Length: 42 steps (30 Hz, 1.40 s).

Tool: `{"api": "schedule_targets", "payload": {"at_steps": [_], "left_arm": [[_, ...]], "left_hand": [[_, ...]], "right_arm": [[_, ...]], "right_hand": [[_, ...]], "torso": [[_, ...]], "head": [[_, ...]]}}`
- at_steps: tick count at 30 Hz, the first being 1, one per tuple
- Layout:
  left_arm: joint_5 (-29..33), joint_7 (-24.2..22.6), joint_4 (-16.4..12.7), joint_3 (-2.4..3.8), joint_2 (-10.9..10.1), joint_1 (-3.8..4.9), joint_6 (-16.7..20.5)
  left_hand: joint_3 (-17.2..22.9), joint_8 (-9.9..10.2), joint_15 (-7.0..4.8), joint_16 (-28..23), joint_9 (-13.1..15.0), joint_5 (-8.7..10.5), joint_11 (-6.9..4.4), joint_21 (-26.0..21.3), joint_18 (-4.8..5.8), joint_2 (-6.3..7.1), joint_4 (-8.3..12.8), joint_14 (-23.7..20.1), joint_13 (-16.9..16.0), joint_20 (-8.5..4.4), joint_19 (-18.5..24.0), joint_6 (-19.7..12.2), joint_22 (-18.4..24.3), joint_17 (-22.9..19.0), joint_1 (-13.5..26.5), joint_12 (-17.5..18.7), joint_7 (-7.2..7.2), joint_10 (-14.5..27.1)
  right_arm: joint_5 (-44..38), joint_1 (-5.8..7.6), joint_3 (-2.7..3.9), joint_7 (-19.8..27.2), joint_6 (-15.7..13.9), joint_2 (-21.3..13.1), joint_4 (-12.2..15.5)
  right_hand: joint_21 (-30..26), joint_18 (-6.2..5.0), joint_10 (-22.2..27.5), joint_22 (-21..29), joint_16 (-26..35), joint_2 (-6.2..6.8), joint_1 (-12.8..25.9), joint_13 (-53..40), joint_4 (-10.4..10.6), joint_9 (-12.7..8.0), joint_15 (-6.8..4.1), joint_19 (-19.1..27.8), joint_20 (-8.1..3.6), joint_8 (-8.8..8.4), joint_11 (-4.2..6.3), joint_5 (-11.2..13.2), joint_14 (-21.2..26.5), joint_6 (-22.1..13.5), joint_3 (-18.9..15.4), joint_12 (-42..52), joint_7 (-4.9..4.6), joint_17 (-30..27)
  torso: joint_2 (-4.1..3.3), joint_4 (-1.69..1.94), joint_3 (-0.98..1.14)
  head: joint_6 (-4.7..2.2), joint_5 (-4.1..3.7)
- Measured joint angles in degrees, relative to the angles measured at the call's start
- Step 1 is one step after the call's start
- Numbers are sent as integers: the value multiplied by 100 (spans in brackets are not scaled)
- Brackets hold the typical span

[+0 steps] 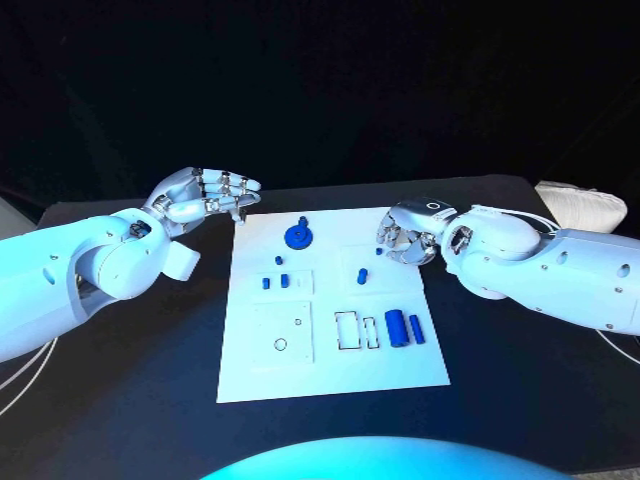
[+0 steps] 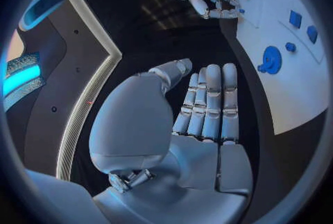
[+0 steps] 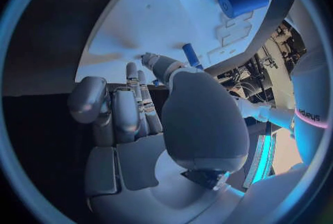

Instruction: Assemble the parts on the task board

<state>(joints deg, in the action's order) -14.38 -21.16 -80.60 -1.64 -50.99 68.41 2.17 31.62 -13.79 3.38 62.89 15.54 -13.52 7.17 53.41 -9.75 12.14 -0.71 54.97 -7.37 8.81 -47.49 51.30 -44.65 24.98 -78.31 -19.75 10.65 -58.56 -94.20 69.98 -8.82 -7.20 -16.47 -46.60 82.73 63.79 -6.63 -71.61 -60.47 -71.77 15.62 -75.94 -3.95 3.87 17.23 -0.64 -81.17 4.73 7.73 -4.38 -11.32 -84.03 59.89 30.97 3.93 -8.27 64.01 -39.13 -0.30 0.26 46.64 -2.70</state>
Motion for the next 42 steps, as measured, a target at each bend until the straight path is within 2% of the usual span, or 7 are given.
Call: {"api": "schedule_targets", "payload": {"at_steps": [12,18,22,26,31,38,42], "left_arm": [[98,-41,-25,0,-14,0,-13],[114,-41,-35,0,-17,0,-15],[125,-48,-48,0,-21,0,-4],[143,-68,-52,0,-24,0,12],[161,-90,-59,0,-25,1,47],[190,-117,-60,0,-26,1,123],[203,-128,-60,0,-31,1,164]], "left_hand": [[0,0,0,0,1,0,0,0,1,0,0,0,0,0,0,0,18,1,0,0,0,0],[0,0,0,0,-1,0,5,-23,2,-14,0,0,1,23,-23,0,29,-1,-14,0,-1,5],[-15,0,0,0,-6,0,20,-23,2,-53,16,0,0,22,-64,0,46,-6,-53,-21,-1,20],[-15,0,0,0,-6,0,20,-23,3,-53,16,0,-6,10,-77,0,50,-6,-53,-43,-1,20],[-32,0,0,0,-13,0,20,-45,2,-53,32,0,-5,5,-89,0,58,-6,-53,-43,-1,20],[-34,0,-21,0,-14,0,1,-45,3,-76,34,22,-4,0,-127,0,69,-11,-77,-43,-1,42],[-47,0,-21,0,-19,0,31,-45,3,-76,48,22,4,0,-126,-2,74,-11,-77,-43,0,72]], "right_arm": [[-163,-79,-7,-160,-41,214,-114],[-189,-102,-9,-196,-39,273,-167],[-203,-106,-5,-218,-20,297,-181],[-220,-105,-1,-248,17,327,-198],[-249,-103,2,-284,65,361,-220],[-335,-110,4,-350,90,394,-228],[-395,-124,4,-393,63,402,-214]], "right_hand": [[128,62,0,-167,-122,-2,-2,0,72,33,0,-20,20,0,0,0,0,0,73,0,0,84],[180,62,-1,-226,-191,-85,-85,-1,81,86,0,-20,20,68,-1,4,1,139,182,0,16,102],[359,61,-47,-410,-274,-246,-138,-13,82,146,0,-26,14,137,43,121,1,254,326,0,66,154],[393,57,-77,-470,-302,-266,-158,-21,69,176,0,-40,0,169,69,137,1,279,347,0,72,162],[490,55,-146,-569,-371,-282,-142,-20,16,226,1,-40,0,235,84,137,1,352,401,0,103,202],[665,136,-325,-793,-403,-335,-166,-35,-62,353,-62,-102,-21,371,150,143,0,452,479,-12,146,187],[750,136,-356,-874,-402,-365,-180,-43,-164,443,-63,-123,-42,403,121,-2,2,452,545,0,146,135]], "torso": [[-10,-1,7],[-7,-3,11],[-3,-7,11],[-3,-11,11],[1,-10,10],[2,-10,7],[3,-11,8]], "head": [[41,0],[58,-3],[68,-4],[77,-7],[94,-12],[113,-20],[120,-24]]}}
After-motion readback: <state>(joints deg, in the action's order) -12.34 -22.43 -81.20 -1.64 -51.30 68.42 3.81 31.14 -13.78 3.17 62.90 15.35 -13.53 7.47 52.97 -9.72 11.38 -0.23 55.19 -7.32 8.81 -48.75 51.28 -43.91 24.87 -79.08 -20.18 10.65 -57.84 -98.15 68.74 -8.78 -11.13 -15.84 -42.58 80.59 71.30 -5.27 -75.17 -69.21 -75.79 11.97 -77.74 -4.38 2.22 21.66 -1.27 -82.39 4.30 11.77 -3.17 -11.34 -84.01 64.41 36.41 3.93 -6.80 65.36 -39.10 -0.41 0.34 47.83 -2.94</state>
